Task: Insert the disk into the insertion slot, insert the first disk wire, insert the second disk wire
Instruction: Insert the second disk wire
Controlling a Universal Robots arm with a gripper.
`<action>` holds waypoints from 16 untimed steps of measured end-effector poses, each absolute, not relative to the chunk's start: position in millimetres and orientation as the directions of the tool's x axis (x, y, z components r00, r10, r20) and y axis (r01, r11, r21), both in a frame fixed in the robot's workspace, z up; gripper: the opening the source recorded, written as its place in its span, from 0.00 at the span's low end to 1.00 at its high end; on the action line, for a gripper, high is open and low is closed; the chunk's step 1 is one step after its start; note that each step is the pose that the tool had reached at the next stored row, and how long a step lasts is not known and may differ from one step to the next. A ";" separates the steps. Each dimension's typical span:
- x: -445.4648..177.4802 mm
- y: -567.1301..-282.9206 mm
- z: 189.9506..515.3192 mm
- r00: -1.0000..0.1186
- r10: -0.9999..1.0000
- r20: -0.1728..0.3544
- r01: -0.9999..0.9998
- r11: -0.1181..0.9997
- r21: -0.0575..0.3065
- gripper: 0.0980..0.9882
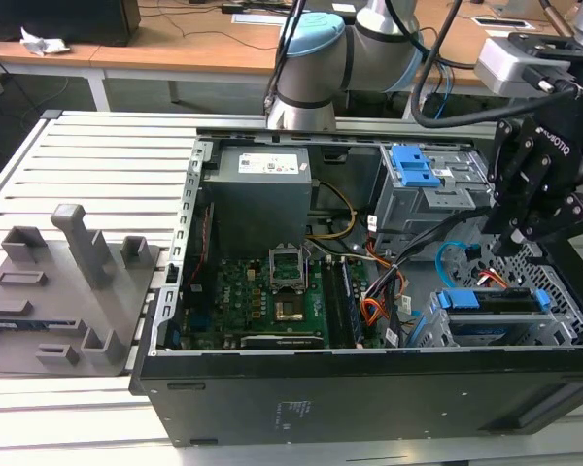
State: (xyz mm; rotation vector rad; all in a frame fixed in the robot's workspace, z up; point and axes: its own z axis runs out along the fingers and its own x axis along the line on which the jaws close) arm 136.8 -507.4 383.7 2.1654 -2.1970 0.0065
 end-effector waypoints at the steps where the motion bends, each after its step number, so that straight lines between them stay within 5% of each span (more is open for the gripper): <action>1: 136.9 -507.4 383.7 0.003 -0.999 0.044 -0.999 -0.002 0.037 0.30; 3: 136.9 -507.4 383.7 0.123 -0.992 0.043 -0.992 -0.121 0.037 0.30; 16: 120.7 -502.0 365.5 0.140 -0.989 0.047 -0.990 -0.139 0.037 0.30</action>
